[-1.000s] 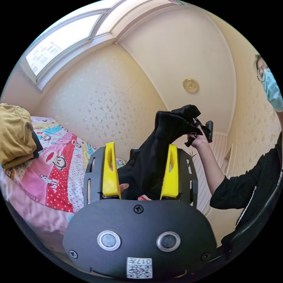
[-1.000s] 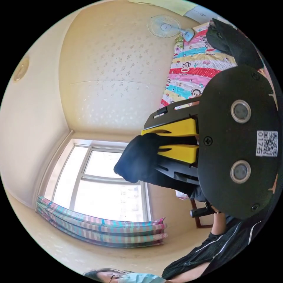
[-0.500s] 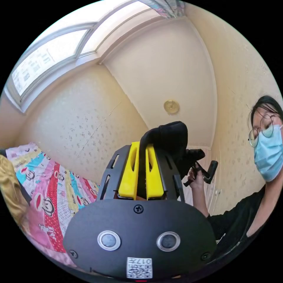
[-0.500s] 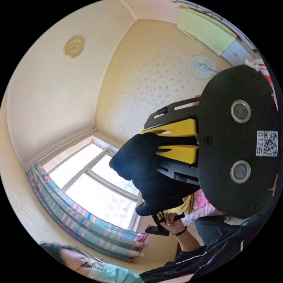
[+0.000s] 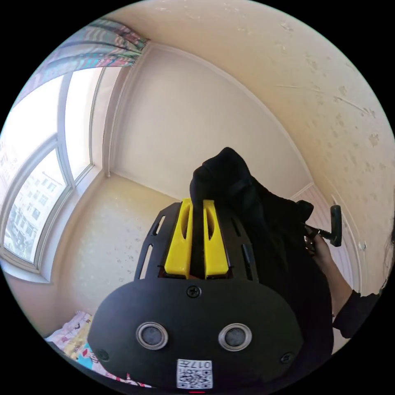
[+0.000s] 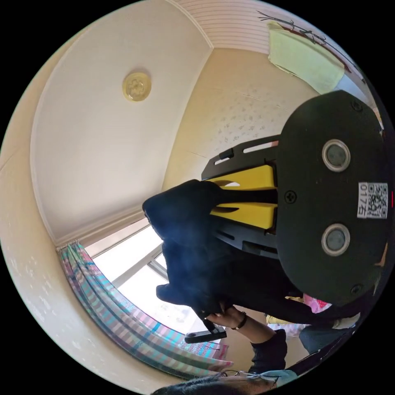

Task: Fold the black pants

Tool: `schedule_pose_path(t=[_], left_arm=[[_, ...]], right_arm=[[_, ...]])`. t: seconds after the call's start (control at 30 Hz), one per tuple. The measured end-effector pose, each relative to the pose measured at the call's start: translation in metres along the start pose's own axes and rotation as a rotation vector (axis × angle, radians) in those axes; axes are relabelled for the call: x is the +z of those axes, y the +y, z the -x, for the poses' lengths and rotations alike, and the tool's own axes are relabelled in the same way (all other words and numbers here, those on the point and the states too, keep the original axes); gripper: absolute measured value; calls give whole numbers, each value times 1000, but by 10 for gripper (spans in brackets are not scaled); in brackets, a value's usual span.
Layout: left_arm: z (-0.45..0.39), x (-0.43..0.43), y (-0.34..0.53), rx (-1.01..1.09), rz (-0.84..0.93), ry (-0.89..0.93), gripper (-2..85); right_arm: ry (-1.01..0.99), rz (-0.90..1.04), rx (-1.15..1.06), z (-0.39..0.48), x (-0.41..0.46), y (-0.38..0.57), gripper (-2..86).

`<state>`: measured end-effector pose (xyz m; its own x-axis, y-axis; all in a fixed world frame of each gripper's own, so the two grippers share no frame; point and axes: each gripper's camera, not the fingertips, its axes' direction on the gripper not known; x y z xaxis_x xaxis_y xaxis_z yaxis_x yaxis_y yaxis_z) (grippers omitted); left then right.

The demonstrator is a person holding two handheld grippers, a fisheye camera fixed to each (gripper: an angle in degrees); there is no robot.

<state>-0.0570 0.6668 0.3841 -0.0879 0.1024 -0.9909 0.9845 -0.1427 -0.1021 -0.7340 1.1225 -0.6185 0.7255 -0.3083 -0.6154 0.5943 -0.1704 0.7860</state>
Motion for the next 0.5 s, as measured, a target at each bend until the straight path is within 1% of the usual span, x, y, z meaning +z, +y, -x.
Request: schedule_pose_path(t=[0.1, 0.17, 0.2, 0.27, 0.3, 0.33, 0.37, 0.4, 0.43, 0.47, 0.5], left_arm=[[0, 41, 12, 54, 20, -95, 46], [12, 75, 44, 78, 28, -136, 46], [18, 84, 55, 78, 35, -140, 46], [43, 138, 103, 76, 101, -173, 46], [50, 157, 117, 78, 123, -192, 46], [66, 200, 149, 89, 167, -237, 46], [84, 253, 187, 102, 213, -288, 46], [95, 281, 208, 105, 240, -312, 47], [120, 343, 258, 119, 316, -349, 48], [151, 401, 316, 137, 440, -364, 50], [167, 426, 347, 153, 532, -364, 51]], right_arm=[[-1, 65, -7, -23, 55, 19, 29], [3, 101, -8, -35, 96, 44, 29], [4, 138, 2, -46, 129, 65, 29], [-19, 190, 32, -66, 184, 101, 31], [-43, 219, 65, -84, 228, 128, 34], [-59, 258, 118, -105, 281, 159, 38], [-61, 279, 151, -115, 311, 176, 41], [-55, 330, 212, -136, 376, 213, 50], [-27, 405, 268, -153, 443, 259, 64], [-11, 451, 305, -161, 474, 286, 73], [27, 537, 397, -175, 521, 346, 91]])
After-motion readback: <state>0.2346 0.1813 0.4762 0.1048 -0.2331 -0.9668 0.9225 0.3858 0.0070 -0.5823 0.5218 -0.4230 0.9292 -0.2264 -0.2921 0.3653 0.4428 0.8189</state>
